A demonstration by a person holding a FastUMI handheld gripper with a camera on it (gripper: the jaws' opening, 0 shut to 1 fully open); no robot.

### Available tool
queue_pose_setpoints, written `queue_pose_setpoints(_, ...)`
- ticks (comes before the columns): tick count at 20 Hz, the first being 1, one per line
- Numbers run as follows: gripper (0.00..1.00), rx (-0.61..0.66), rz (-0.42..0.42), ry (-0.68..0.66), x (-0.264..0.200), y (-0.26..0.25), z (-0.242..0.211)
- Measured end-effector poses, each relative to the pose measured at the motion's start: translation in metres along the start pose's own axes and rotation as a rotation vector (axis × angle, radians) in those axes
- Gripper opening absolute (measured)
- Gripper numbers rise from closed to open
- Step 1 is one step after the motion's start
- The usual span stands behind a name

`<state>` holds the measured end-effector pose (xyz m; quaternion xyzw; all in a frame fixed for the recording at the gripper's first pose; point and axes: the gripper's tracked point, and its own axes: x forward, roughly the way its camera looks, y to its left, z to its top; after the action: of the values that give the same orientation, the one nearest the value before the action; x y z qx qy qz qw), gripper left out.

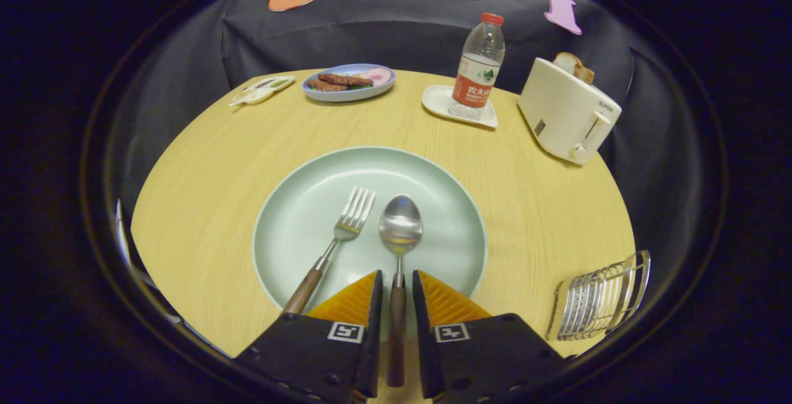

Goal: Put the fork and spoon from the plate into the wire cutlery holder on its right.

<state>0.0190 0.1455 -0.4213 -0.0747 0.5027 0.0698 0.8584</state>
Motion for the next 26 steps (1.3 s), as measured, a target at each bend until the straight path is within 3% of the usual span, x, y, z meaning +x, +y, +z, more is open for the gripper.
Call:
queue_pose_setpoints(1, 0.14, 0.008, 0.005, 0.013, -0.001, 0.000, -0.002)
queue_pose_setpoints(5, 0.00, 0.016, 0.016, 0.041, -0.009, -0.002, 0.000)
queue_pose_setpoints(11, 0.00, 0.074, 0.088, 0.108, -0.055, -0.012, 0.011)
queue_pose_setpoints(15, 0.00, 0.094, 0.114, 0.118, -0.111, -0.042, 0.028)
queue_pose_setpoints(21, 0.00, 0.167, 0.027, 0.173, -0.184, -0.145, 0.025)
queue_pose_setpoints(26, 0.00, 0.275, 0.012, 0.309, -0.199, -0.198, -0.007)
